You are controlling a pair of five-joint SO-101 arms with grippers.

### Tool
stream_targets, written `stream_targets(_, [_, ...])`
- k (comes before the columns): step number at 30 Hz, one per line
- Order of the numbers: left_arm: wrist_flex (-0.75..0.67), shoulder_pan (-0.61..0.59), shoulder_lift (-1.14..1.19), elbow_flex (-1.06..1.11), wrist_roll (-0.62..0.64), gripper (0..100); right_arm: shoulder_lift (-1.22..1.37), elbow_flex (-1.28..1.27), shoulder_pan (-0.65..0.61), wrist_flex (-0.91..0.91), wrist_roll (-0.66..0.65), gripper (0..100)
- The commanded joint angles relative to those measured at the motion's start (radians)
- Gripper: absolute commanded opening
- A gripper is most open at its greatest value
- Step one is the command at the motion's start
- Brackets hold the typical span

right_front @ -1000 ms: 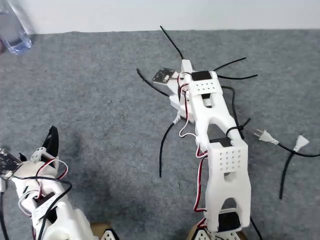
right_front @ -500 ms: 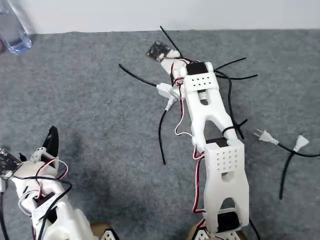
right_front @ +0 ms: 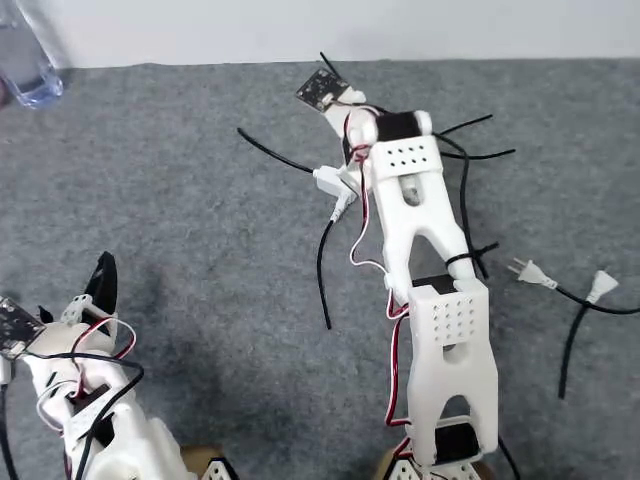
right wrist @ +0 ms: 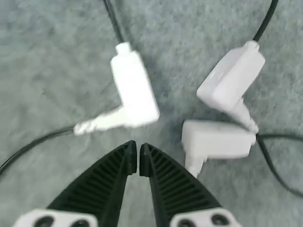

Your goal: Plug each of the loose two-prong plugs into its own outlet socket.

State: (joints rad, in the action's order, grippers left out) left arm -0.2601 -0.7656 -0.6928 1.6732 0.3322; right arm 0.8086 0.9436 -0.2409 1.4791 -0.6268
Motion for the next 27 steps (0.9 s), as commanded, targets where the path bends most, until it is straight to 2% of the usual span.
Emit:
stream_targets(1, [-0.025,0.008,-0.009,-0.007,-0.009,46,-0.051,0.219,-0.002,0.232,0.003,0.8])
stream_targets(4, [-0.025,0.008,-0.009,-0.007,-0.009,46,-0.048,0.316,-0.005,0.323,0.017,0.8])
stream_targets(10, [-0.025,0.008,-0.009,-0.007,-0.009,46,-0.099,0.198,0.001,0.323,0.196,0.8])
stream_targets(21, [-0.025,0.052,-0.009,-0.007,-0.011,46,-0.61,-0.353,-0.093,0.318,0.213,0.8])
stream_targets(27, [-0.025,0.052,-0.009,-0.007,-0.011,46,-0.843,-0.617,-0.094,0.317,0.215,0.8])
